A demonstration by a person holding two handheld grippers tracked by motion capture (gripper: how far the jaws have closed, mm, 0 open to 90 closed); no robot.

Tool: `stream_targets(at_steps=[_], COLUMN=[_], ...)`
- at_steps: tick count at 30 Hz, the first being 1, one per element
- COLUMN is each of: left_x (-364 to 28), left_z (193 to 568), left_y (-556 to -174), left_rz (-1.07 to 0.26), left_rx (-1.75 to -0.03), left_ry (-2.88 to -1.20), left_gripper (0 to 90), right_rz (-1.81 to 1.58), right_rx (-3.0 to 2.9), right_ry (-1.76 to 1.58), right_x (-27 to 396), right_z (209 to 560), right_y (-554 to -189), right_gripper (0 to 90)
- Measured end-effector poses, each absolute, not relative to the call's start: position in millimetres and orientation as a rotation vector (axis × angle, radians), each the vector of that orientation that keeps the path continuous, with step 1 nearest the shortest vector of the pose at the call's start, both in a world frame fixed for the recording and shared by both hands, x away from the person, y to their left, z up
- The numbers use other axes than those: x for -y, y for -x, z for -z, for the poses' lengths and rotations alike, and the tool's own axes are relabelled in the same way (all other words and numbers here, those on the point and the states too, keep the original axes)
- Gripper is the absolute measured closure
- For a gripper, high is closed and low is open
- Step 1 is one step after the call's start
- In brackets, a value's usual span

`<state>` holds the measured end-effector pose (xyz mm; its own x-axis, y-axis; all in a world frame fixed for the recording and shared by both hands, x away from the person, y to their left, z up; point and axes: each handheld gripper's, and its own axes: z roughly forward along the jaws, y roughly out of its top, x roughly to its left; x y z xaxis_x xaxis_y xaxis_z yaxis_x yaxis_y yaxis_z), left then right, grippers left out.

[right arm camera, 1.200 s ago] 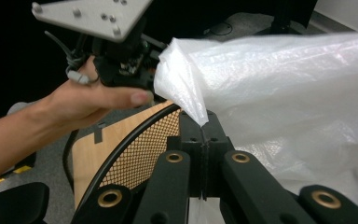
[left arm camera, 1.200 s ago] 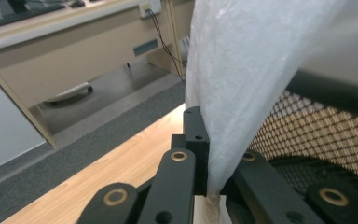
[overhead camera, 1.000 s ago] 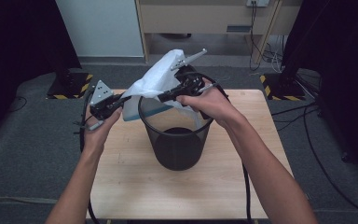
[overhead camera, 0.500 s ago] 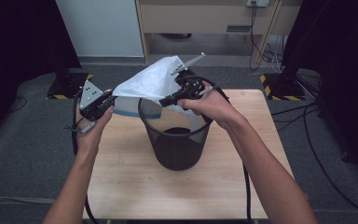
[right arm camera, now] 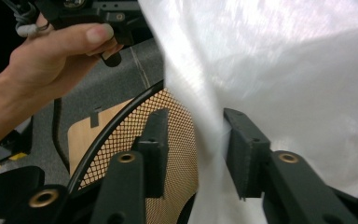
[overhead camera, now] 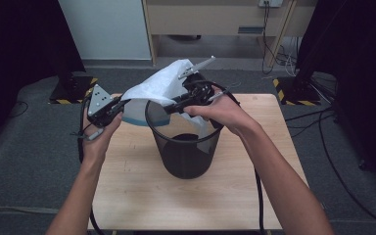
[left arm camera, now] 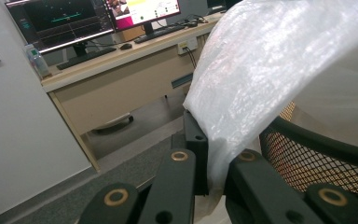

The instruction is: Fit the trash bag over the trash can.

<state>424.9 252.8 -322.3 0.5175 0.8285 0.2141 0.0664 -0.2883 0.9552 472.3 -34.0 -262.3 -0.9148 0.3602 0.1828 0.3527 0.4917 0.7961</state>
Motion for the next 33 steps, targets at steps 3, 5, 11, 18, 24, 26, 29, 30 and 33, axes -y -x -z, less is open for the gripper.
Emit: stream_targets(at_steps=[3, 5, 11, 18, 24, 26, 29, 30, 33], left_x=[-252, -251, -245, -238, -234, -234, -233, -233, -233], left_z=[323, 324, 323, 320, 318, 318, 318, 319, 321], left_y=[-425, -425, -425, -421, -419, -418, -417, -417, -418], left_rz=[-0.905, -0.906, -0.912, -0.918, -0.936, -0.934, -0.933, -0.933, -0.938], left_rx=[-0.762, -0.759, -0.745, -0.727, -0.687, -0.685, -0.683, -0.683, -0.687], left_ry=[-1.711, -1.714, -1.728, -1.740, -1.752, -1.750, -1.753, -1.752, -1.756], left_gripper=[89.9, 89.8, 89.8, 89.8, 89.8, 89.8, 89.8, 89.6, 88.6], right_rz=[-1.448, -1.458, -1.466, -1.427, -1.385, -1.379, -1.389, -1.399, -1.418], right_rx=[-2.691, -2.679, -2.647, -2.652, -2.652, -2.673, -2.686, -2.691, -2.693], right_ry=[-0.660, -0.659, -0.669, -0.698, -0.684, -0.676, -0.639, -0.635, -0.623], right_x=[36, 37, 36, 27, 21, 21, 22, 22, 23], right_z=[261, 259, 258, 258, 259, 260, 259, 259, 257], right_y=[-473, -474, -472, -473, -474, -475, -476, -476, -475], right_gripper=[51.2, 48.2, 33.6, 21.4, 56.4, 74.3, 90.0, 90.0, 90.0])
